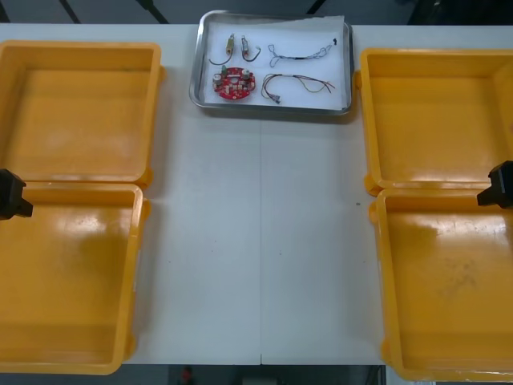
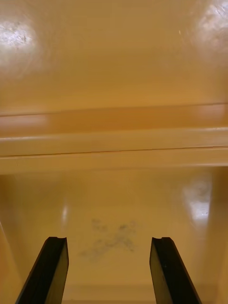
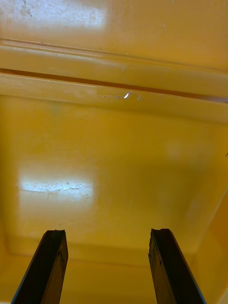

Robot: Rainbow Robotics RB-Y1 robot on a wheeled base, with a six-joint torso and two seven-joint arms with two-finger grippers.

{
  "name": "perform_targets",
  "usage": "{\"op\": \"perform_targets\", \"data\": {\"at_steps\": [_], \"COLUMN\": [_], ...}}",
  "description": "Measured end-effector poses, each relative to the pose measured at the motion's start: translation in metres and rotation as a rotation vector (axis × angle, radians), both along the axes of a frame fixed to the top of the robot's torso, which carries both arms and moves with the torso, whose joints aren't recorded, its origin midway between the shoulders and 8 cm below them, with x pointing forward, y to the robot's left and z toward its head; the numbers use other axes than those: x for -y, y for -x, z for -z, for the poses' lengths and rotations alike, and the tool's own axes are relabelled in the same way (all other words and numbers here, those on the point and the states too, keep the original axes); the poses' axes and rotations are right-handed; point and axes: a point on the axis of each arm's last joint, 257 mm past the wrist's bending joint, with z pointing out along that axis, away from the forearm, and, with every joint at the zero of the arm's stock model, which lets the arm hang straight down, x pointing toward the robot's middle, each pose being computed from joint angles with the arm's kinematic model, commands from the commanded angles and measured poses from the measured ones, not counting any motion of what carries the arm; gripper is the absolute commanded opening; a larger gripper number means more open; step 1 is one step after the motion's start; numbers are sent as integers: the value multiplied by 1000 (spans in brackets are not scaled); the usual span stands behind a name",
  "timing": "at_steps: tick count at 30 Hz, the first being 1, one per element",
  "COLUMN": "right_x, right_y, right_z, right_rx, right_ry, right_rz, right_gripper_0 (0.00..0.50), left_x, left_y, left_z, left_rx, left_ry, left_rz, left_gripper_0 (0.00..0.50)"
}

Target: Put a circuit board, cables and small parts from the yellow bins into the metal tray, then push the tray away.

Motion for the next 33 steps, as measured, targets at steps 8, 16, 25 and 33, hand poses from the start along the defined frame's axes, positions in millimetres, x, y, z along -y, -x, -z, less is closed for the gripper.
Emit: {"op": "perform_targets", "data": {"at_steps": [8,16,25,33], "right_x": [2,2,2,2], "right_y": [0,0,0,0], "right_z": [2,2,2,2], "right_rx": [-6,-6,-6,-6], "right_ry": [-2,-2,-2,-2], "right_rz": [9,9,9,9], "right_gripper_0": [500,500,500,500], "left_x": [0,0,0,0], "left_y": [0,0,0,0], "left_z": [0,0,0,0], "left_rx": [0,0,0,0], "left_ry": [0,0,0,0], "left_rz": [0,0,0,0], "left_gripper_0": [500,500,500,500]}}
